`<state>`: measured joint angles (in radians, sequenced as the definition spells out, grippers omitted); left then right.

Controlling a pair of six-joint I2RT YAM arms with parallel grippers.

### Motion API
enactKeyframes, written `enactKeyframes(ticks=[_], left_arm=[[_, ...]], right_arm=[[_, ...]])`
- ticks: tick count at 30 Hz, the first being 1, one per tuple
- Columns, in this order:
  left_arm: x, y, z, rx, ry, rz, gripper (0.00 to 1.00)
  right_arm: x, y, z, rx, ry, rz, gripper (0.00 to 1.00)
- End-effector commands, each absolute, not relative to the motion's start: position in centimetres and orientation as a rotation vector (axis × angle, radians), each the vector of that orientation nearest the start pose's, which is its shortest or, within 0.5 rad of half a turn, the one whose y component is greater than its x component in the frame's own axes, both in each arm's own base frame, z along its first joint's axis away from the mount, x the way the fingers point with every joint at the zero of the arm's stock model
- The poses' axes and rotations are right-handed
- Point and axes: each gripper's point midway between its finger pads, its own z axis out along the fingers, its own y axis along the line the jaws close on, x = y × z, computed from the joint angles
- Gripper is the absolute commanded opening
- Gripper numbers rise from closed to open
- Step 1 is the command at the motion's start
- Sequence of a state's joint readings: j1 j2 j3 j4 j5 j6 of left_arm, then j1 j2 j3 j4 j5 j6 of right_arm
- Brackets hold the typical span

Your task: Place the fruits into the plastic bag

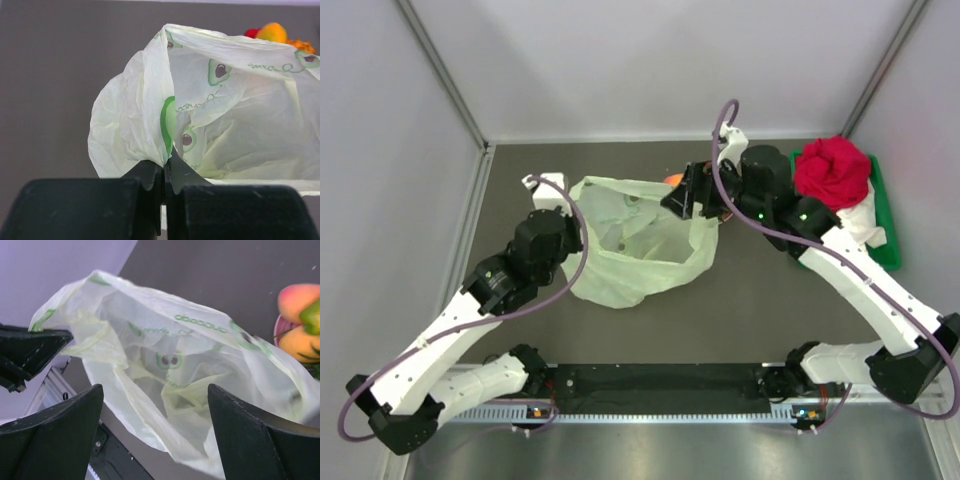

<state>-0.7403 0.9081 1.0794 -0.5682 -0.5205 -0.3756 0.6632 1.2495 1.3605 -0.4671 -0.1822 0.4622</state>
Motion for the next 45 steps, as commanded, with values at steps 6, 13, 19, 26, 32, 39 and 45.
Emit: enactKeyframes(ticks=[6, 13, 19, 26, 32, 39, 45], left_arm=[[24.5, -8.0, 33.4, -0.150, 1.723, -0.144, 0.00], [23.4, -6.4, 35.0, -0.176, 1.703, -0.121, 0.00], [23.0, -6.4, 35.2, -0.185, 1.696, -0.156, 0.00], [23.8, -9.5, 35.7, -0.117, 1.689, -0.283, 0.00], [25.0, -12.2, 36.0, -0.044, 1.700, -0.338, 0.00], [25.9, -13.3, 37.1, -0.031, 1.670, -0.360, 0.00], [26.4, -14.0, 36.3, -0.023, 1.690, -0.364, 0.00]], right_arm=[[29.6, 24.3, 34.6, -0.211, 1.983, 0.688, 0.85], [32.7, 22.7, 30.0, -0.096, 2.117, 0.559, 0.85], [35.7, 22.1, 28.7, -0.017, 2.146, 0.480, 0.85], [40.0, 21.7, 26.6, 0.104, 2.204, 0.405, 0.85], [44.1, 21.6, 24.7, 0.160, 2.226, 0.350, 0.84], [47.9, 21.4, 22.5, 0.194, 2.232, 0.238, 0.82], [50.1, 20.7, 21.8, 0.227, 2.244, 0.163, 0.82]])
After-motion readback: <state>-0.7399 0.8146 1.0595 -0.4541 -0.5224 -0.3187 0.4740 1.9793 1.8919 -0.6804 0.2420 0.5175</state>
